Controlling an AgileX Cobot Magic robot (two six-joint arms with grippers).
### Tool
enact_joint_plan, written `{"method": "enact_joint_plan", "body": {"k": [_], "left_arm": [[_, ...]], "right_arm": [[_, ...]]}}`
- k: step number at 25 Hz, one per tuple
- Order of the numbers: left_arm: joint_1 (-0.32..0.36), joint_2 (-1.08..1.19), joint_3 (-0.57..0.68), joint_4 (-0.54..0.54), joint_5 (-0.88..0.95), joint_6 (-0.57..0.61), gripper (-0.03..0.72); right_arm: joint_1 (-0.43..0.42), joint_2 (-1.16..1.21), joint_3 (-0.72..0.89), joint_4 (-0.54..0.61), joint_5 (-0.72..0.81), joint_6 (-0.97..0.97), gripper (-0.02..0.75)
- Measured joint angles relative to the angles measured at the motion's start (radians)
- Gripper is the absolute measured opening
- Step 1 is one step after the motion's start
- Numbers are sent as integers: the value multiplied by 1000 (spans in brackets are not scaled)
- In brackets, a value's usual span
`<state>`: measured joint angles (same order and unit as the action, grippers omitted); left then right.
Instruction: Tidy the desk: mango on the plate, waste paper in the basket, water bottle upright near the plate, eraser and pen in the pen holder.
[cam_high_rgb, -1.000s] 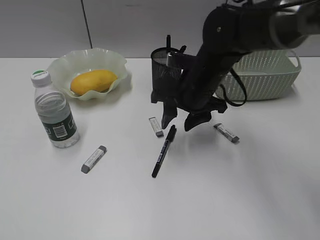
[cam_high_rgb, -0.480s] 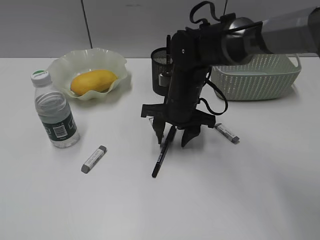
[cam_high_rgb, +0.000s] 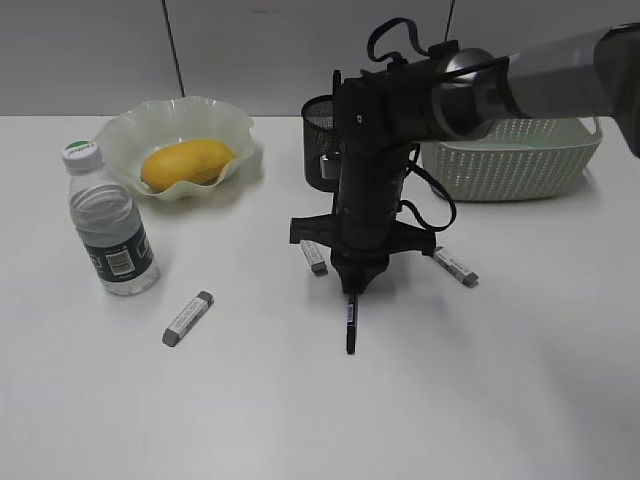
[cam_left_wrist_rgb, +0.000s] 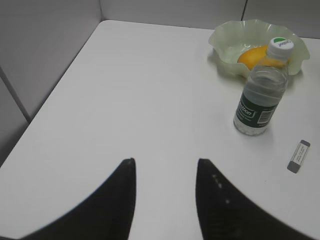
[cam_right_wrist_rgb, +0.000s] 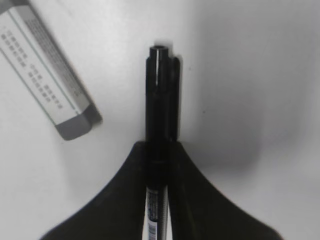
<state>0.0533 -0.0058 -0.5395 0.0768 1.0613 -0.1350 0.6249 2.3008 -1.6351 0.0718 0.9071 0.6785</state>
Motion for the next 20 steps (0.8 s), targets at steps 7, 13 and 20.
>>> {"method": "enact_joint_plan", "body": {"k": [7,13,20], "left_arm": [[0,0,0,0,0,0,300],[0,0,0,0,-1,0,300],[0,0,0,0,-1,0,300]], "right_arm": [[25,-92,15,-448,-155,79,100],[11,-214,17,-709,-544,167,100],[-40,-213,19,-1049,-831,327,100]]}}
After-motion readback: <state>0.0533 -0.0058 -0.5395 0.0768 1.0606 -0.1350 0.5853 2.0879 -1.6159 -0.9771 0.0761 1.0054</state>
